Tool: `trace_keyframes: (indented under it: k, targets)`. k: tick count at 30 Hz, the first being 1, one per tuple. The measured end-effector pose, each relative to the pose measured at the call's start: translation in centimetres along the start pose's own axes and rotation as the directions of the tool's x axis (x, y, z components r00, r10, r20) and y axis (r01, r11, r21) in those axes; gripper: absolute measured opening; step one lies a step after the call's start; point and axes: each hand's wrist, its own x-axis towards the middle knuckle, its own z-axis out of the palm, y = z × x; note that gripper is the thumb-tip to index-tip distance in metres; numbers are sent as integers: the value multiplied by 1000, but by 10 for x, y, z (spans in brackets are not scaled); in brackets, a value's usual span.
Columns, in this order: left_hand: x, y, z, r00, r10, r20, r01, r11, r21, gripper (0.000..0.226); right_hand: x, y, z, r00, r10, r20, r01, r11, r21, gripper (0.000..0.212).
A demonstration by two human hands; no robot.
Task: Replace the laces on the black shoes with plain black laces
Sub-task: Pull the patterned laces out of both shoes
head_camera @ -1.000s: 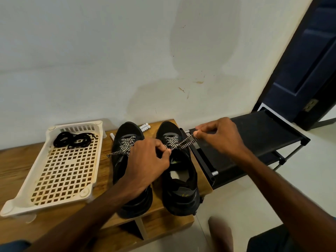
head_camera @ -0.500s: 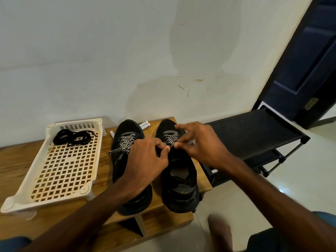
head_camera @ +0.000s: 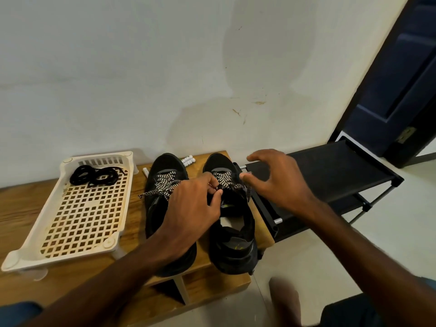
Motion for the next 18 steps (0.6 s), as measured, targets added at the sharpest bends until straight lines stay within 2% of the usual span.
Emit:
trace_keyframes:
  k: [2,5,7,10,15,18]
  targets:
    - [-1,0,-1,998,56,-16,-55,998,23,23,-4,-9,7,993,-90,80,93,995,-28,48]
    - [0,1,-1,991,130,28,-131,988,79,24,-11,-19,23,968,-74,241,88,995,-46,45]
    - [3,2,-2,987,144,74,-153,979,134,19,-11,-17,27,975,-20,222,30,999,-41,36]
    - [7,1,-9,990,121,68,-133,964,229,17,-5,-8,25,980,41,197,-58,995,82,22]
    - [19,8,-20,989,72,129,-113,931,347,17,1,5,23,935,133,327,-236,925,298,11]
    - [28,14,-22,979,56,198,-131,912,389,16,4,10,18,870,166,465,-397,796,457,15]
